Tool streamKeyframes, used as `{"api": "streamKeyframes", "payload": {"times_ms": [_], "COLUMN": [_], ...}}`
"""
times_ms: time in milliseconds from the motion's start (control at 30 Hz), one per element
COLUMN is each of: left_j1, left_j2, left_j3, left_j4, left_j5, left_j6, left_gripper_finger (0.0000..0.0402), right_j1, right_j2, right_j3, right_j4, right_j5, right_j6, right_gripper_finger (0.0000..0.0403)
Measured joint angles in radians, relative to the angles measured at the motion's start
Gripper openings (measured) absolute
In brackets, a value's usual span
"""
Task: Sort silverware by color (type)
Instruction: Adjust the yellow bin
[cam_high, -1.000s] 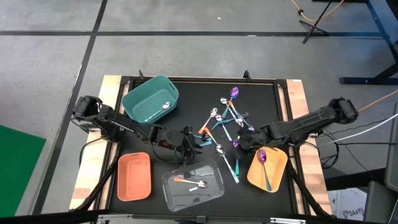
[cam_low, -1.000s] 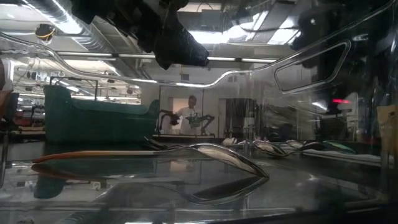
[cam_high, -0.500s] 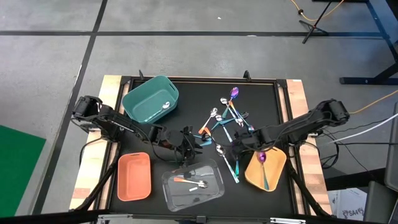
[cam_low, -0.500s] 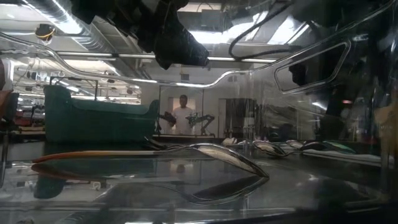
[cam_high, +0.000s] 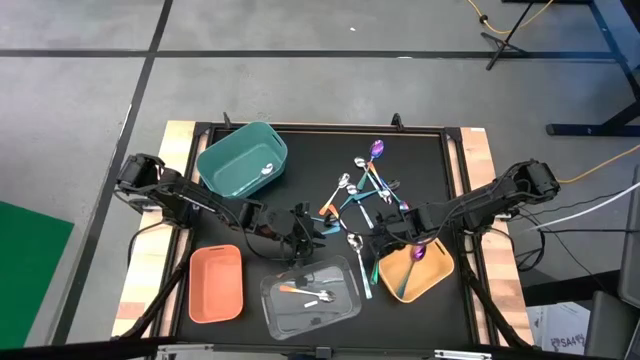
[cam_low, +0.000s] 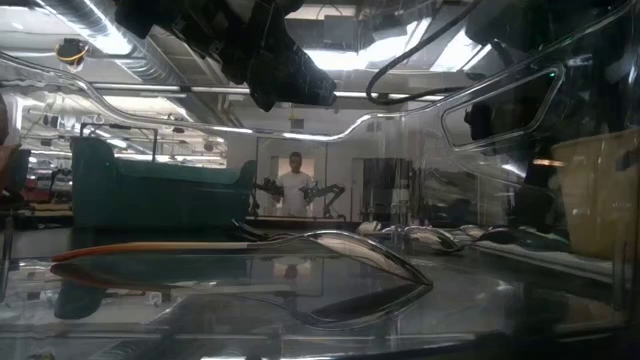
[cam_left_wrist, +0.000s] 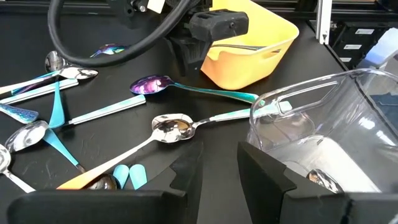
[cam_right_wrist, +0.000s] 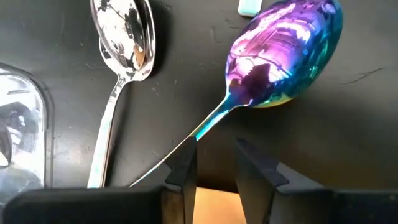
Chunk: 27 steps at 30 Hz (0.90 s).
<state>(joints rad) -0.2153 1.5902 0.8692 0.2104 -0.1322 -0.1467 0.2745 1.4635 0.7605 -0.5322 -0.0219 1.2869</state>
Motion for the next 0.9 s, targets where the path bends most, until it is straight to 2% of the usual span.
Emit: {"api": "streamKeyframes", "payload": {"times_ms": [200,333,500,767,900], "left_j1": [0.000,0.000,-0.001,-0.002,-0.002], "left_j2": [0.000,0.000,0.000,0.000,0.000], "left_j3": [0.000,0.000,0.000,0.000,0.000], "left_j4": [0.000,0.000,0.000,0.000,0.000], "left_j5": [0.000,0.000,0.000,0.000,0.000], "left_j6": [0.000,0.000,-0.003,-0.003,-0.003], "left_gripper_finger": [0.0094,0.0094,0.0094,0.0094,0.0094], "right_j1": [0.000,0.001,0.005,0.095,0.154], "right_j2": [-0.014,-0.020,-0.020,-0.020,-0.020], "right_j3": [0.004,0.050,0.099,0.101,0.101], "right_j4": [-0.004,-0.042,-0.095,-0.122,-0.123], "right_j5": [-0.023,-0.027,-0.101,-0.132,-0.203], "right_j6": [-0.005,-0.066,-0.123,-0.115,-0.113], "right_gripper_finger": [0.0092,0.0092,0.0092,0.0092,0.0092]}}
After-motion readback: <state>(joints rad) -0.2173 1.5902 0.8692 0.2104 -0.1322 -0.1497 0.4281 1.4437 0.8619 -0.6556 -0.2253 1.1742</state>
